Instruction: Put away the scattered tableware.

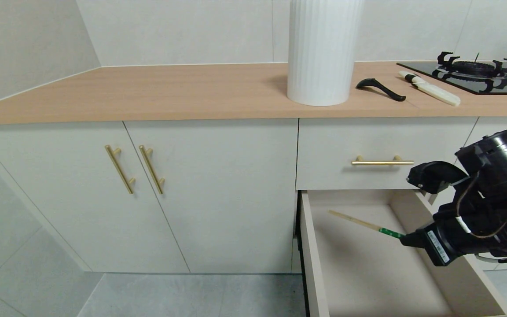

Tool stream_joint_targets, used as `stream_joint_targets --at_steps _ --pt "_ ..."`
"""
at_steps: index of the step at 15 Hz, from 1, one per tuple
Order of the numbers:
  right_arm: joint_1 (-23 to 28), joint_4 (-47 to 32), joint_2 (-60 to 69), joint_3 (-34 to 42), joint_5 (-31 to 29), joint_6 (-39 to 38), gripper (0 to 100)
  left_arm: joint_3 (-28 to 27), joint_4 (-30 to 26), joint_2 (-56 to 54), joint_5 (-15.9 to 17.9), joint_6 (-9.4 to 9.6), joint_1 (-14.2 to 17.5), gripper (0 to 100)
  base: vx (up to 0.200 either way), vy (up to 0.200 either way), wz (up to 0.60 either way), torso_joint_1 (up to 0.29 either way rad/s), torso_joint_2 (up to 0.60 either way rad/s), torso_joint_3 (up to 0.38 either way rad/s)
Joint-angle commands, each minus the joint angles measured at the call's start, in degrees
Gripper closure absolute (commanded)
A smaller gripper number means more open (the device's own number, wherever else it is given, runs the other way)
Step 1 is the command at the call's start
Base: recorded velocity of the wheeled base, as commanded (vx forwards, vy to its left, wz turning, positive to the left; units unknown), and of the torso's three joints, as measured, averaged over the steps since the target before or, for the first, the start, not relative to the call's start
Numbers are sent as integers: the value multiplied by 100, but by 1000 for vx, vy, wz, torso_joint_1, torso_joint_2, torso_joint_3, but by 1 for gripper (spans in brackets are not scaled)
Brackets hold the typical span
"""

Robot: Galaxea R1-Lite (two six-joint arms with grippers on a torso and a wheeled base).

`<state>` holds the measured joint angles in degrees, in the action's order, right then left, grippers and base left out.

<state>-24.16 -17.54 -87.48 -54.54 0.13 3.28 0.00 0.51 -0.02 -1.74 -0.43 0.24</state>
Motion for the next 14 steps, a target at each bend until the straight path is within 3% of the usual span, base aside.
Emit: stream_joint_targets --at_steps 1,4,8,14 --pt "-1 278 -744 -13 -295 -38 100 0 2 2 -1 -1 2 0 0 0 0 0 0 0" --pt "-80 1420 -1781 -48 -409 -750 100 0 2 2 -1 -1 2 0 0 0 0 0 0 0" --pt "-247 2783 -2774 -127 -1033 -1532 100 0 2 2 -1 -1 2 0 0 0 0 0 0 0" --pt "-282 3029 -3495 -241 -1218 -1734 100 0 2 2 -1 -1 2 0 0 0 0 0 0 0"
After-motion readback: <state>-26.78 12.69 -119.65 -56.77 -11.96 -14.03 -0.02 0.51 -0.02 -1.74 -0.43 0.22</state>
